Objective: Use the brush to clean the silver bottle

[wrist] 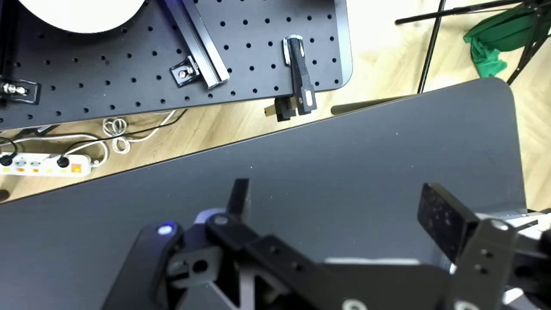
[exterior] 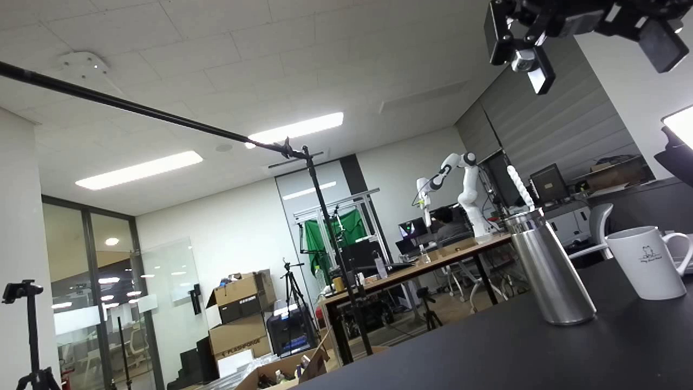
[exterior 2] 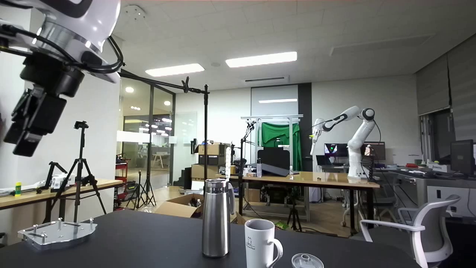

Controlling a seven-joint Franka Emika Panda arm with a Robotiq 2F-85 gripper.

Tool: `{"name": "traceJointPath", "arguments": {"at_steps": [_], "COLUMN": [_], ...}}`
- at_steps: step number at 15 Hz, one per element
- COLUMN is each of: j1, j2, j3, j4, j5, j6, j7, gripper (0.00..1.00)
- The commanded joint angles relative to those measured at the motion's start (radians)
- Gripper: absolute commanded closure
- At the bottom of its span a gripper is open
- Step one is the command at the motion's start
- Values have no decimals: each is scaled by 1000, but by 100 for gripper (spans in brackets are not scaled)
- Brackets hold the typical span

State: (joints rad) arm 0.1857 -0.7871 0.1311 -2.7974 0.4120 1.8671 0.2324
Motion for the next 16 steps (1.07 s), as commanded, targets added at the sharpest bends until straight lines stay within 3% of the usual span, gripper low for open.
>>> {"name": "traceJointPath", "arguments": {"at_steps": [1, 4, 8, 12, 13, 14, 16], "j1": [-68, -121, -158, -174, -174, -169, -169], "j2": [67, 164, 364, 513, 526, 469, 500], "j3": [2, -18, -79, -107, -106, -106, -107], "j4": [54, 138, 331, 515, 538, 448, 470], "j5": [-28, -84, -167, -199, -196, -181, -180], "j6": [61, 128, 102, 48, 25, 89, 85], "j7": [-3, -30, -138, -156, -135, -160, -161], "gripper": [0, 0, 0, 0, 0, 0, 0]}}
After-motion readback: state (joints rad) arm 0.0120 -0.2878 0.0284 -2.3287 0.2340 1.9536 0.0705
